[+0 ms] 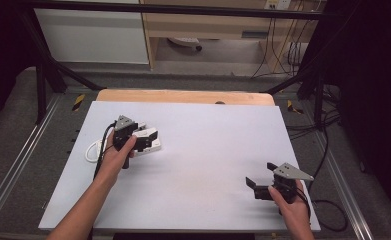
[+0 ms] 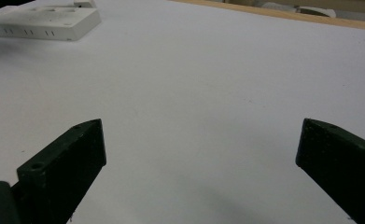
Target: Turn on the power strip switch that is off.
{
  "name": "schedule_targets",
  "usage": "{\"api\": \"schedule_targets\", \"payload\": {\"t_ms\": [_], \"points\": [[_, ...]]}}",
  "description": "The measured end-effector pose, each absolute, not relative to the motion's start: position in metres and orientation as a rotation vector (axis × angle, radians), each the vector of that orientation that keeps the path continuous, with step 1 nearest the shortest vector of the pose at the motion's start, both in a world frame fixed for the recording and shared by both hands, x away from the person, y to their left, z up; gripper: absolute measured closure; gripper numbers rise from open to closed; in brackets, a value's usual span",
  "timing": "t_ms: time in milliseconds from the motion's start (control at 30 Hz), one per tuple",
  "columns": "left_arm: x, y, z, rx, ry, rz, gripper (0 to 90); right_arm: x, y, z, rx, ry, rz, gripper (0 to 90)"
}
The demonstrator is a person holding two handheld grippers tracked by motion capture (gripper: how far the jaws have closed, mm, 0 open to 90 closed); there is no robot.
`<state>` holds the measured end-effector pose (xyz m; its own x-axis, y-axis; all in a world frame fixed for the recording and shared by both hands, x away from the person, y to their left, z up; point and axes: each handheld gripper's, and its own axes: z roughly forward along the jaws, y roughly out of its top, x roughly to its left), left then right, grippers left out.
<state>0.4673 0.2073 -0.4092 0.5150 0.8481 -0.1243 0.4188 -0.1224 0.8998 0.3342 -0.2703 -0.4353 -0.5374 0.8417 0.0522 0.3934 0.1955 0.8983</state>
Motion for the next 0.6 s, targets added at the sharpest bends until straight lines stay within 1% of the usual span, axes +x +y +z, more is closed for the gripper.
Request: {"api": "schedule_targets", "payload": {"t_ms": [600], "points": [[0.437,0.212,-0.388,1.748,1.01,0.494,9.2,0.334,-0.27,-0.436,1.15,2.022,1.299,2.4]]}}
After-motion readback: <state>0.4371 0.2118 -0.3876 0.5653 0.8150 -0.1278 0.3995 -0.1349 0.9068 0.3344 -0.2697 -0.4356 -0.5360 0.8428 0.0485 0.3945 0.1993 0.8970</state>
